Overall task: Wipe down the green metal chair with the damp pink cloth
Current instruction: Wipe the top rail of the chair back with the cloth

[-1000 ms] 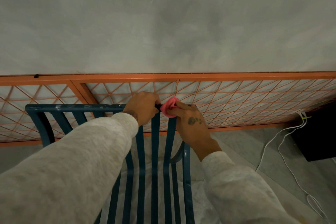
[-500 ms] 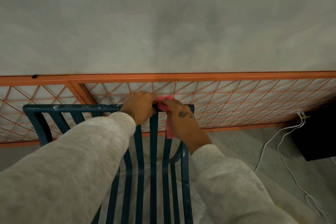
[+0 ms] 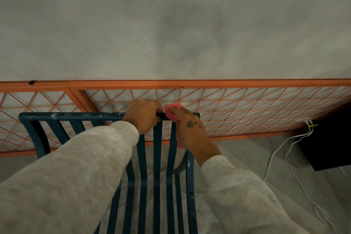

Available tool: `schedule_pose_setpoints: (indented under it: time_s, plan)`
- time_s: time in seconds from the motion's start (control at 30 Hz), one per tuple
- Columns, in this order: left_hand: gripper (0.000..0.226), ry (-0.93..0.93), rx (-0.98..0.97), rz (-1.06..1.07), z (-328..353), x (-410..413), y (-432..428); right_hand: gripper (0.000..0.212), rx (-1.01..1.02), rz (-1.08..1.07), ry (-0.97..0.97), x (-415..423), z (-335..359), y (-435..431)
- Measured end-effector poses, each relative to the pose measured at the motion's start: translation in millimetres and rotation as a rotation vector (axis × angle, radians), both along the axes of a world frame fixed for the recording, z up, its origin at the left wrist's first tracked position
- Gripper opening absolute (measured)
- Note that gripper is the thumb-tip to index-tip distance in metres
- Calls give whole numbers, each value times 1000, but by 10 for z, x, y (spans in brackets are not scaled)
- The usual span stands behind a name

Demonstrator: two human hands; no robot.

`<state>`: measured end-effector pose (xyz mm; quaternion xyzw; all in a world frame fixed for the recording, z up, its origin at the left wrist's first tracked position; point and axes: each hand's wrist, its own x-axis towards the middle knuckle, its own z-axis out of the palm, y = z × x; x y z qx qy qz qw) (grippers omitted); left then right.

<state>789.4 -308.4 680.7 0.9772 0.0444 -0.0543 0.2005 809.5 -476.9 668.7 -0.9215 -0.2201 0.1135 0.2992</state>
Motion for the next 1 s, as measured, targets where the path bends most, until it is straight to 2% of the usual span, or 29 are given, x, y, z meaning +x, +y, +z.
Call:
schedule_pose_setpoints:
  time_s: [0.1, 0.2, 0.43, 0.63, 0.77, 0.9, 1.0]
  plan:
    - [24, 4, -10, 3, -4, -4, -6, 58, 1, -87, 10, 85, 9, -180]
    - [25, 7, -17, 9, -8, 5, -12, 57, -22, -211, 12, 81, 22, -196]
    - [25, 1, -7, 11, 4, -9, -5, 59, 31, -27, -12, 5, -41, 67]
    - [26, -3, -14, 12, -6, -12, -15, 51, 10, -169, 61, 214, -89, -179]
    - [24, -2, -7, 11, 2, -14, -7, 61, 26, -144, -3, 23, -90, 43]
    - [18, -4, 5, 11, 19, -8, -8, 56, 92, -16, -149, -142, -231, 73]
    - [21, -1, 4, 15, 25, -6, -21, 50, 102, -33, -186, -112, -219, -115]
